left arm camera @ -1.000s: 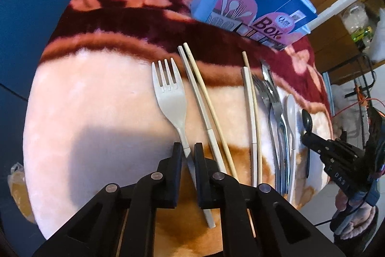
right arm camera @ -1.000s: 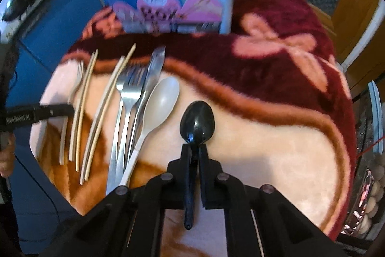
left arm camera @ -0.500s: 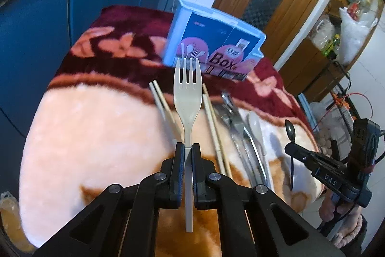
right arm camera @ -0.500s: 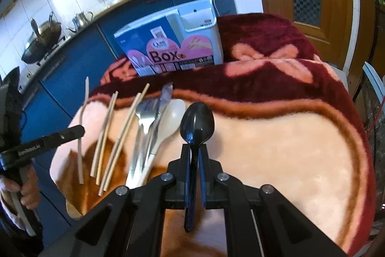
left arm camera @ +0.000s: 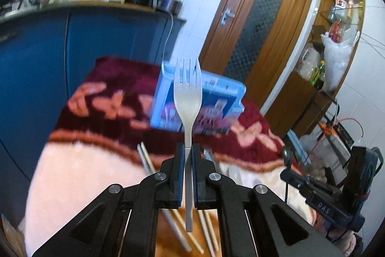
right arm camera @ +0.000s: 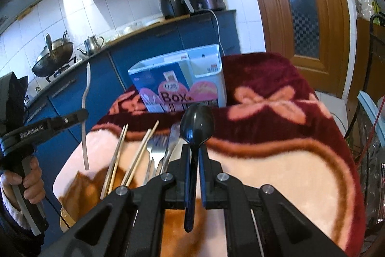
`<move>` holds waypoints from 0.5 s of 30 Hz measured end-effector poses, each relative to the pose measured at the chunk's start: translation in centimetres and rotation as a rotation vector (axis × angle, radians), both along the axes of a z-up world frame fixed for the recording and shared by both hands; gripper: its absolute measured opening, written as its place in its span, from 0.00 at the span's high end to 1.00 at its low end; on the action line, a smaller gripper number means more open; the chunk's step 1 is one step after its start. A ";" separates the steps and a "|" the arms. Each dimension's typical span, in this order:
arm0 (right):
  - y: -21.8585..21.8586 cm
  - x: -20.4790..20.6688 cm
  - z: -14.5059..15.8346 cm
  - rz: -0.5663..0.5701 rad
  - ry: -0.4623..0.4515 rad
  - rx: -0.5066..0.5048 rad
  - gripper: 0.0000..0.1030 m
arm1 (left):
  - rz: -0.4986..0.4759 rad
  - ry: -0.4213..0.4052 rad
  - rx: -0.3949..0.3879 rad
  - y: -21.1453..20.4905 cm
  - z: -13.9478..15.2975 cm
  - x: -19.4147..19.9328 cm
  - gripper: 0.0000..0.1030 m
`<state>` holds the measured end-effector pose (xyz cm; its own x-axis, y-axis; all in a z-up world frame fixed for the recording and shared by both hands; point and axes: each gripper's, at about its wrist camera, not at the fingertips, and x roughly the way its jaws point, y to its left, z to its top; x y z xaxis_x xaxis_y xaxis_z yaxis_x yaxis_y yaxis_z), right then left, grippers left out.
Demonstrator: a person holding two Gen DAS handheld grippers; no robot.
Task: Organize utensils
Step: 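Lift the white fork with the left gripper and carry it over the blue caddy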
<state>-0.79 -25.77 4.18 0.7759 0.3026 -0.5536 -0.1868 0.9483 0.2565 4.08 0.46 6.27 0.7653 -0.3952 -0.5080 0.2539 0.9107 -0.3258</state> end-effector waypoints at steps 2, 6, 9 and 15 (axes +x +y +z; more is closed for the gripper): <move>-0.1 0.2 0.3 -0.002 -0.012 0.005 0.92 | 0.007 -0.037 0.006 -0.2 1.0 0.4 0.95; -0.3 0.8 0.8 -0.011 -0.040 0.008 0.92 | 0.014 -0.067 0.008 -0.6 2.4 1.7 0.95; -0.6 1.4 0.9 -0.011 -0.044 0.023 0.92 | 0.024 -0.091 0.008 -0.8 3.2 2.9 0.95; -1.2 2.1 0.8 -0.018 -0.044 0.053 0.92 | 0.042 -0.135 -0.014 -1.3 5.0 5.2 0.95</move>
<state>1.33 -26.97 5.02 0.8048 0.3160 -0.5024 -0.1818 0.9370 0.2982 9.32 -0.80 11.24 0.8423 -0.3672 -0.3945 0.2575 0.9172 -0.3039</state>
